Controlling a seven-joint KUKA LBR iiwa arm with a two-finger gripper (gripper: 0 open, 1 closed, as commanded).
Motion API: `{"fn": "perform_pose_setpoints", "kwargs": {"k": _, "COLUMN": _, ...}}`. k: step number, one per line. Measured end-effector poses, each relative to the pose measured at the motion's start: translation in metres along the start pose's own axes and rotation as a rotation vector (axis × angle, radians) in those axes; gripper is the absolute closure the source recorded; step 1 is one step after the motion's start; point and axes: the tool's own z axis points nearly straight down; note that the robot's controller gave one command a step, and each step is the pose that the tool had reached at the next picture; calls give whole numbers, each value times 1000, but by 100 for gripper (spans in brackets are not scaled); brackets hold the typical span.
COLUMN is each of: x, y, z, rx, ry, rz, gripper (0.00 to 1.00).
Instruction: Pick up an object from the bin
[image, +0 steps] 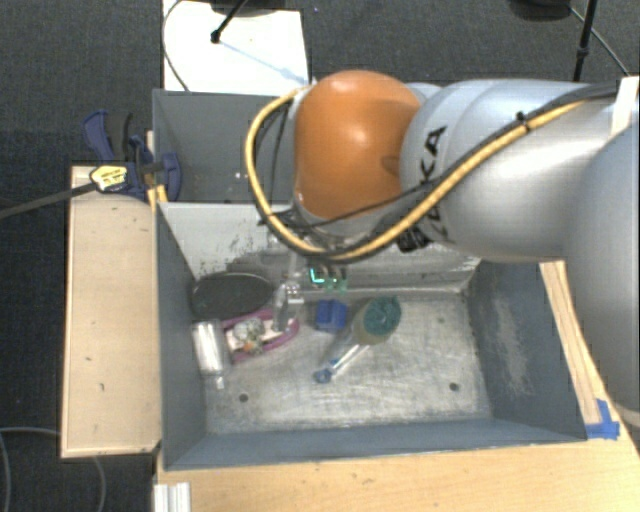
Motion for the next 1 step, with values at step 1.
{"fn": "perform_pose_setpoints", "kwargs": {"k": 1, "x": -12, "y": 19, "z": 115, "rx": 1, "ry": -2, "rz": -194, "gripper": 0}}
